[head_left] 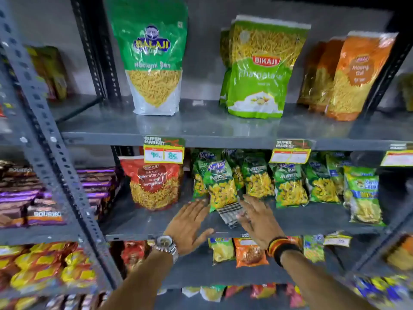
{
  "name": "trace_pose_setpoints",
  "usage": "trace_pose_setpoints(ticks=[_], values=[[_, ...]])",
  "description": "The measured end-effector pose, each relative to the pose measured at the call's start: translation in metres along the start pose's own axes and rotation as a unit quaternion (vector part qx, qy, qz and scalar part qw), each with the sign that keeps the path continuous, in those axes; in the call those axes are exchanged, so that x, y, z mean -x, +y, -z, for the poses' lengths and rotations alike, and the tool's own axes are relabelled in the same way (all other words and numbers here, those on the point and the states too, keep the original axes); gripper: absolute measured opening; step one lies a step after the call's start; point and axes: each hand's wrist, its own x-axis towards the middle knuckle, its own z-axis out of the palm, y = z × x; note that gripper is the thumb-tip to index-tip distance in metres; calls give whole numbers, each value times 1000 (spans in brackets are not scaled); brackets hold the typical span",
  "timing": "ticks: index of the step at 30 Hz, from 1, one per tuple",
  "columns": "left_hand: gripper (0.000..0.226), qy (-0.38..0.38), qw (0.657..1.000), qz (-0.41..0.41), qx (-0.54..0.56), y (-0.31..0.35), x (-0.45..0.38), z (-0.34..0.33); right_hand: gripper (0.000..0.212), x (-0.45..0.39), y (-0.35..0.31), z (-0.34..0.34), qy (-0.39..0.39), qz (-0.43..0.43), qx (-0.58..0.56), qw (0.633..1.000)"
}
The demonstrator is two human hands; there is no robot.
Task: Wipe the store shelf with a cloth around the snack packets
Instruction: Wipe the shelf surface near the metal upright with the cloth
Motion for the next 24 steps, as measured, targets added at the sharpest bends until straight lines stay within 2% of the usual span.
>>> trace_pose_setpoints(ticks=[6, 8, 10, 13, 18, 22, 24], values=[[78, -52, 997, 51, 6, -49, 1, -86, 57, -52, 36, -89, -85, 1, 14, 996], [81, -86, 995, 52, 11, -63, 2, -101, 51, -39, 44, -111, -68, -12, 25, 997], [85, -111, 993, 49, 13, -72, 2, -109, 48, -30, 51, -118, -17, -37, 25, 999], [91, -120, 992, 19, 24, -77, -2, -114, 54, -48, 61, -110, 25, -61, 13, 998], [86, -78, 997, -8, -6, -83, -7, -119, 72, -69, 53, -134, -44, -104, -8, 994], [82, -62, 998, -15, -21, -85, -6, -120, 63, -55, 48, -150, -9, -108, 20, 994], [83, -82, 996, -11, -27, -83, -8, -115, 54, -55, 45, -146, -2, -107, 7, 994]])
